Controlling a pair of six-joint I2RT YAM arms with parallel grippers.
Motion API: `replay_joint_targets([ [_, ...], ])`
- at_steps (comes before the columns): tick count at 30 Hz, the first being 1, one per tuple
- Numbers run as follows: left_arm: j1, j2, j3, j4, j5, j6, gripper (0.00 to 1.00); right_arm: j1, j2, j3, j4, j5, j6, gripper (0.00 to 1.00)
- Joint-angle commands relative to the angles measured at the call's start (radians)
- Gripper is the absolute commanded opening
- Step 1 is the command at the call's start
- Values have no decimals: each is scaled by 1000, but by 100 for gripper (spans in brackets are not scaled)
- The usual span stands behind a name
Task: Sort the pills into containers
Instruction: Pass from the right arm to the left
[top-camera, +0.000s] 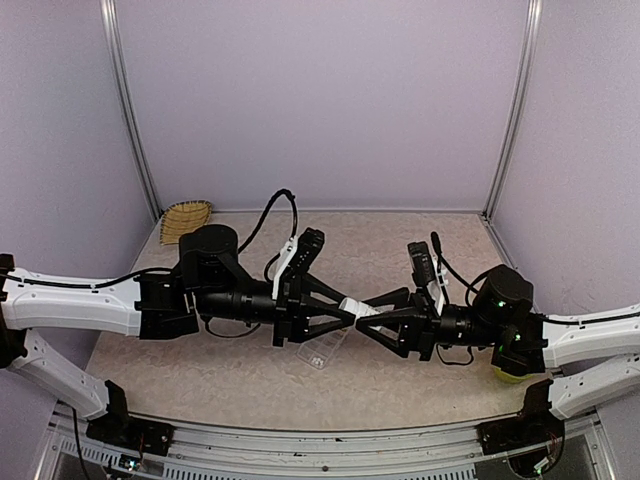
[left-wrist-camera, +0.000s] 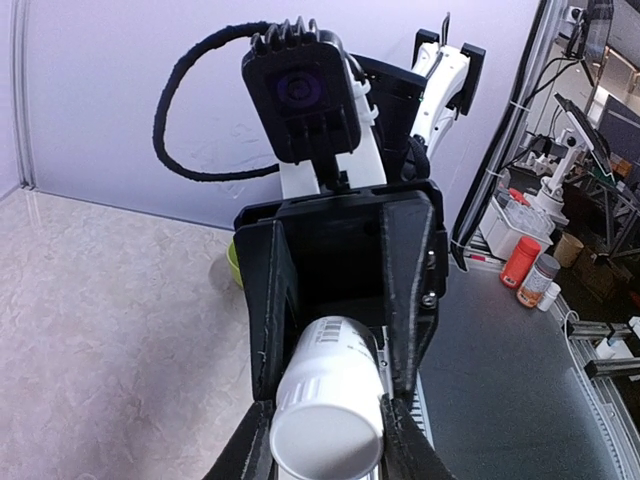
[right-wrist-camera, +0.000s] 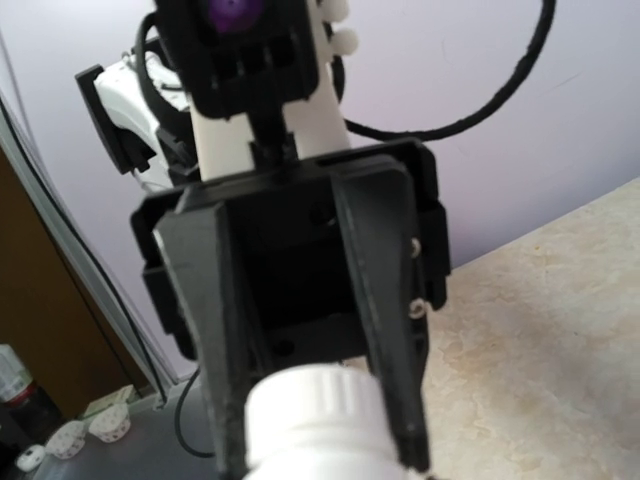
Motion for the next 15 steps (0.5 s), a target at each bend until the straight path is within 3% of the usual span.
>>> replay_joint_targets([
  [1, -4, -11, 6, 24, -40, -4, 16, -10, -8, 3, 11, 20, -5, 50],
  [8, -2, -13, 10, 24, -40, -2, 15, -12, -11, 4, 0, 34, -6, 79],
  [15, 4, -15, 14, 0, -59, 1, 15, -17, -11, 6, -19, 58, -9, 94],
])
